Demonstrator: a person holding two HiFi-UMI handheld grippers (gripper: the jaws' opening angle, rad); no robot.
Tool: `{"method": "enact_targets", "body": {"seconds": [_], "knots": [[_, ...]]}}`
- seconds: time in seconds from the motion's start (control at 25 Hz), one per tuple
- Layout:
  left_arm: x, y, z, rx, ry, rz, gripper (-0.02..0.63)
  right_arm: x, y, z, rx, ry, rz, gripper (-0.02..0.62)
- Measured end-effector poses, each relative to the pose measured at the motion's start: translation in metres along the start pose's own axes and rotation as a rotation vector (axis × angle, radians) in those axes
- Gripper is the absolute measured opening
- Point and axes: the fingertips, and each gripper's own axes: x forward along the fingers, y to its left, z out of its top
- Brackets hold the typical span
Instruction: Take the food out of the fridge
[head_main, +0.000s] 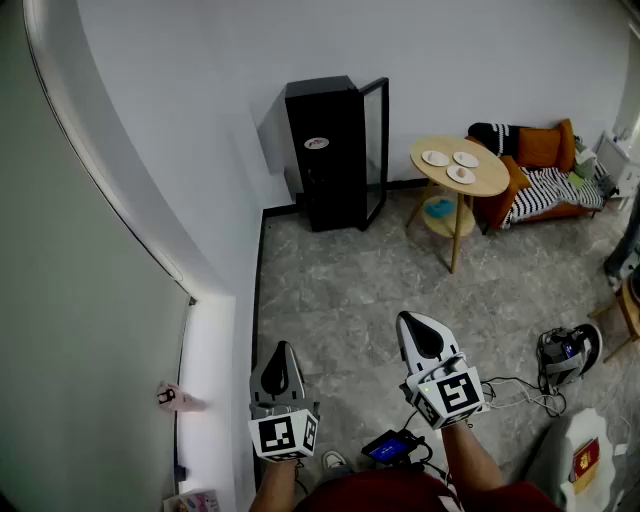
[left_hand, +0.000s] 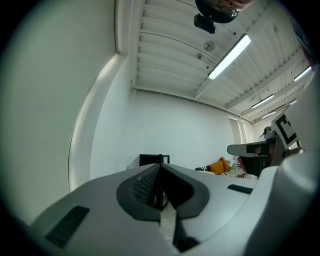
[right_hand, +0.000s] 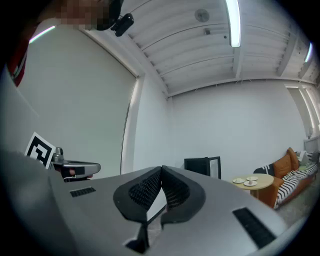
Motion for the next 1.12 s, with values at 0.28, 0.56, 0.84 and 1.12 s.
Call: {"method": "enact_targets", "body": {"seconds": [0.28,0.56,0.84,1.12], "knots": [[-0.002,-0.004,0.003,0.001,0.009,0.006,0.014,-0.006,-0.006,-0.004,0.000,-0.014,-0.010,0.021],[0.003,-0.022,-0.001,-0.002,0.016,0.002,0.013,-0.013,-0.019,-0.002,0.022,0.000,-0.010,0.021],[0.015,-0.049,-0.009,-0.009,0.026,0.007,0.014,-0.024,-0.051,-0.012,0.018,0.014,-0.018,0.021],[0.032,-0.086,-0.016,-0.016,0.037,0.026,0.013,-0.037,-0.092,-0.017,0.026,0.011,-0.004,0.021]]}}
